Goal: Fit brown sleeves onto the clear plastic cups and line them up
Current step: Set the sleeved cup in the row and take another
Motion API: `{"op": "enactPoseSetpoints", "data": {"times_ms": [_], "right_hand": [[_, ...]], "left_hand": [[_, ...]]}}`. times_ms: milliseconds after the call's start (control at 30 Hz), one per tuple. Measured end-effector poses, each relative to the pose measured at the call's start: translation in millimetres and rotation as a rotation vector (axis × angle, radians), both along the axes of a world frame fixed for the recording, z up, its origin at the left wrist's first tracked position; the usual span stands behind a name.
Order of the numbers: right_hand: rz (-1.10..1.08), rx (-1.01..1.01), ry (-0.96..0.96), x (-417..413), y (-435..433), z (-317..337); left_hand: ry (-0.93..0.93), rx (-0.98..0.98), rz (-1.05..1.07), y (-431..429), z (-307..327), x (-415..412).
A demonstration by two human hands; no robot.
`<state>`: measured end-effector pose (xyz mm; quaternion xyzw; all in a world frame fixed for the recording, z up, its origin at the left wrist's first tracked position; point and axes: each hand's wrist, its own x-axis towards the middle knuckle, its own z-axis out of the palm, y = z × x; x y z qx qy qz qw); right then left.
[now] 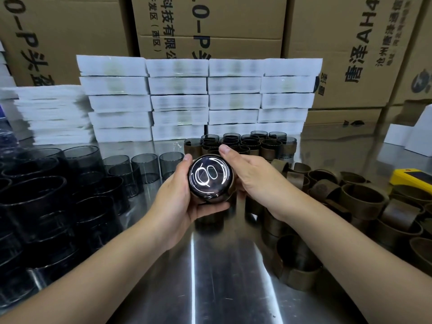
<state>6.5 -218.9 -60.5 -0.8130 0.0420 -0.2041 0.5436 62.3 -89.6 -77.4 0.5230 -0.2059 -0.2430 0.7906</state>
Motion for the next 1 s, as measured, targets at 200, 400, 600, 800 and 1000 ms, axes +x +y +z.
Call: {"op": "enactPoseSetpoints", "data": {"times_ms": [200,400,600,800,1000], "right_hand": [[-0.007,0.015,-0.028,-0.8,-0.1,-1.0],[-0.048,-0.027,-0.057,-3.2,0.2,-0.3],[-0.043,-0.036,-0.076,-5.9,0.7,1.4],[-0.024,-0.035,-0.090,-6.9,0.7,2.1],[-0.011,-0.029,-0.099,-7.0,1.2,2.8]], "left_hand": [[0.001,-0.018,-0.005,0.4,-0.2,0.0],[-0.014,-0.026,-0.006,0.9,-1.9,1.8],[-0.027,-0.040,-0.012,1.2,-3.8,4.5],[-0.023,-0.059,-0.009,1.1,-4.7,4.8],[-0.010,-0.080,-0.005,0.9,-4.9,4.1]]}}
